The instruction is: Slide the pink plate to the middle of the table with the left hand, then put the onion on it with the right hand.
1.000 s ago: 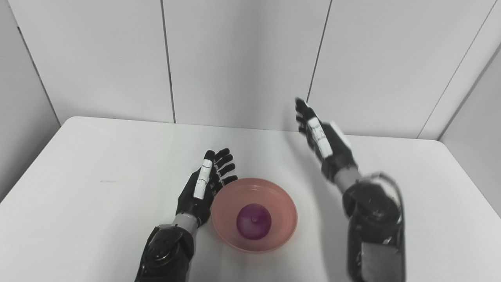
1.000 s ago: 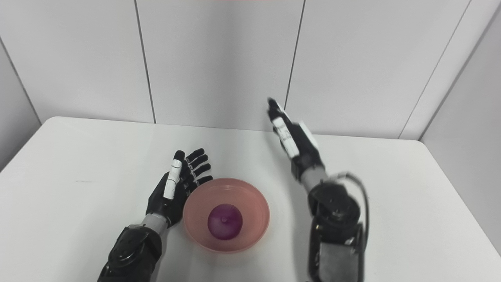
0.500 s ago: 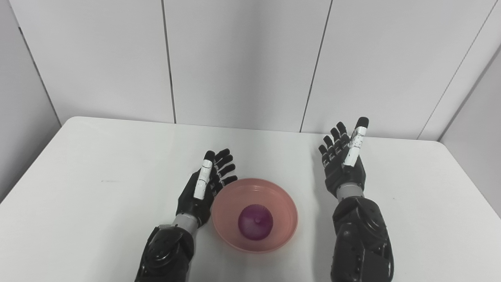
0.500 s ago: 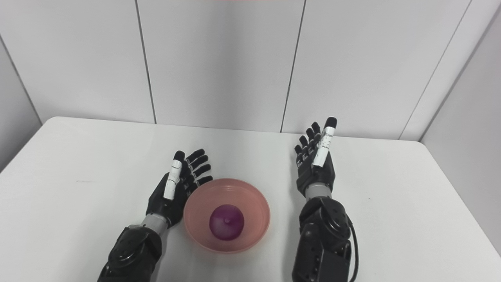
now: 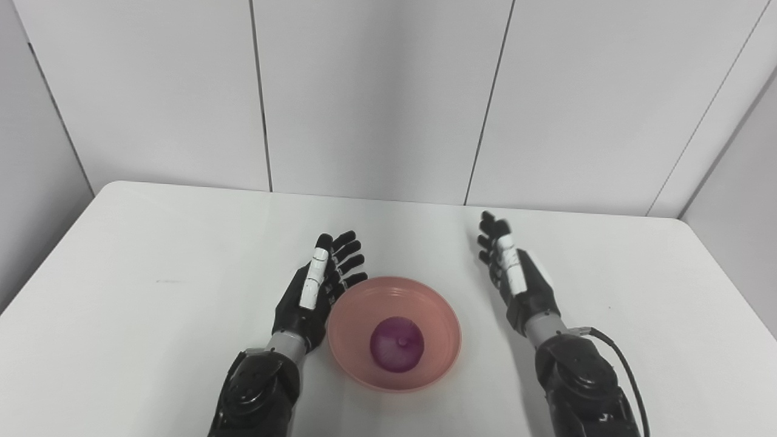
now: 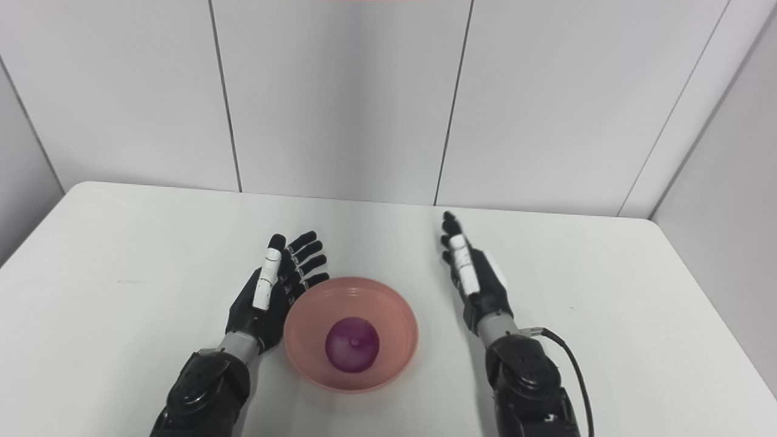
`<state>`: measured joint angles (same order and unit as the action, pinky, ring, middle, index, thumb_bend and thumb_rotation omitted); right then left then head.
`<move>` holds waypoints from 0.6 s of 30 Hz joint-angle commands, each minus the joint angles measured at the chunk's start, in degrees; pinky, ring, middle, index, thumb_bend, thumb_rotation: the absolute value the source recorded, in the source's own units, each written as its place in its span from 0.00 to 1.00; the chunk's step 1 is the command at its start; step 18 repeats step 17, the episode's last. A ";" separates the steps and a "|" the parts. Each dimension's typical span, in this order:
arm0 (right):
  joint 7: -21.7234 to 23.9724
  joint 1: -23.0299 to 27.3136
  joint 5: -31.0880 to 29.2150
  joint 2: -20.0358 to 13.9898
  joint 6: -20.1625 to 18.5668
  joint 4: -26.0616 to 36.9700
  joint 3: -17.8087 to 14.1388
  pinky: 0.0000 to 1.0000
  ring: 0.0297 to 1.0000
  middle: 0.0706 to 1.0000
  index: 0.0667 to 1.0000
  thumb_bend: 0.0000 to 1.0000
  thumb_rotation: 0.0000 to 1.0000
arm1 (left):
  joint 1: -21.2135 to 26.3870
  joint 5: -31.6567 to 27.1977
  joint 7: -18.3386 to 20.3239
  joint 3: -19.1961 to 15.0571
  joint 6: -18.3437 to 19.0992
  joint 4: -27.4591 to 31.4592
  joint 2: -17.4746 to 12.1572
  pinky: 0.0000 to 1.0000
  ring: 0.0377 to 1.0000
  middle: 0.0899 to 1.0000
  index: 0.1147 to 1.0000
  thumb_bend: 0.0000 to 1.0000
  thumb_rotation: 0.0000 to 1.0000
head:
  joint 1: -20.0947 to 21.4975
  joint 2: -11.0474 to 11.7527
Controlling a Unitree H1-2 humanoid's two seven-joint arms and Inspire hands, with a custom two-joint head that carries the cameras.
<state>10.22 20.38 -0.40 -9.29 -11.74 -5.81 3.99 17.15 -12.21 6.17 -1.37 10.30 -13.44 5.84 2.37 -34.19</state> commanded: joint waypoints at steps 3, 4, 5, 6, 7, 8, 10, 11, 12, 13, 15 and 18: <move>0.12 0.31 2.81 -1.17 9.67 -0.96 1.42 1.00 1.00 1.00 1.00 0.99 1.00 | -3.33 0.16 -0.90 -0.24 6.05 -3.39 -0.87 0.78 0.87 0.87 0.79 0.78 0.87 | 0.21 -0.01; 0.05 0.08 3.01 -1.17 10.48 -1.48 1.46 1.00 1.00 1.00 1.00 0.98 1.00 | -3.34 0.12 -0.85 -0.23 6.21 -3.25 -0.90 0.79 0.87 0.87 0.79 0.78 0.88 | 0.21 -0.01; -0.04 -0.22 2.91 -1.00 10.64 -1.73 1.29 1.00 1.00 1.00 1.00 0.98 1.00 | -3.36 0.18 -0.88 -0.19 6.33 -3.02 -0.91 0.79 0.87 0.87 0.79 0.78 0.88 | 0.23 0.00; -0.08 -0.42 2.84 -0.85 10.70 -1.88 1.13 1.00 1.00 1.00 1.00 0.99 1.00 | -3.38 0.23 -0.91 -0.17 6.39 -2.87 -0.92 0.79 0.87 0.87 0.80 0.78 0.88 | 0.23 0.00; -0.18 -0.74 2.24 -0.45 10.78 -2.19 0.64 1.00 1.00 1.00 1.00 0.99 1.00 | -3.43 0.21 -0.95 -0.20 6.49 -2.66 -0.89 0.79 0.86 0.87 0.80 0.78 0.88 | 0.13 0.02; -0.24 -0.95 1.81 -0.16 10.88 -2.42 0.27 1.00 1.00 1.00 1.00 1.00 1.00 | -3.46 0.18 -0.97 -0.22 6.56 -2.51 -0.86 0.79 0.86 0.87 0.80 0.77 0.87 | 0.13 0.02; -0.85 -1.37 1.57 0.41 11.92 -3.69 -0.38 1.00 1.00 1.00 1.00 1.00 1.00 | -3.51 0.07 -0.86 -0.30 6.57 -2.40 -0.90 0.80 0.86 0.87 0.80 0.78 0.87 | 0.10 -0.04; -1.60 -1.63 1.67 0.91 13.04 -4.52 -0.74 1.00 1.00 1.00 1.00 1.00 1.00 | -3.52 0.08 -0.77 -0.31 6.42 -2.59 -0.98 0.80 0.86 0.87 0.80 0.78 0.87 | 0.21 -0.04; -2.29 -1.88 1.74 1.40 14.23 -5.40 -1.10 1.00 1.00 1.00 1.00 1.00 1.00 | -3.53 0.11 -0.69 -0.30 6.30 -2.73 -1.06 0.78 0.86 0.86 0.80 0.78 0.87 | 0.26 -0.07; -2.83 -2.14 1.59 1.89 15.53 -6.18 -1.46 1.00 1.00 1.00 1.00 1.00 1.00 | -3.56 0.12 -0.64 -0.30 6.25 -2.80 -1.12 0.77 0.86 0.86 0.80 0.78 0.87 | 0.33 -0.14; -3.40 -2.47 1.25 2.54 17.45 -7.27 -1.99 1.00 1.00 1.00 1.00 0.99 1.00 | -3.62 0.08 -0.62 -0.37 6.43 -2.70 -1.16 0.77 0.85 0.86 0.80 0.78 0.87 | 0.41 -0.17; -4.26 -2.79 0.36 3.58 19.98 -8.34 -2.97 1.00 1.00 1.00 1.00 0.98 1.00 | -3.57 -0.06 -0.42 -0.38 6.64 -2.78 -1.31 0.78 0.86 0.87 0.80 0.77 0.87 | 0.45 -0.17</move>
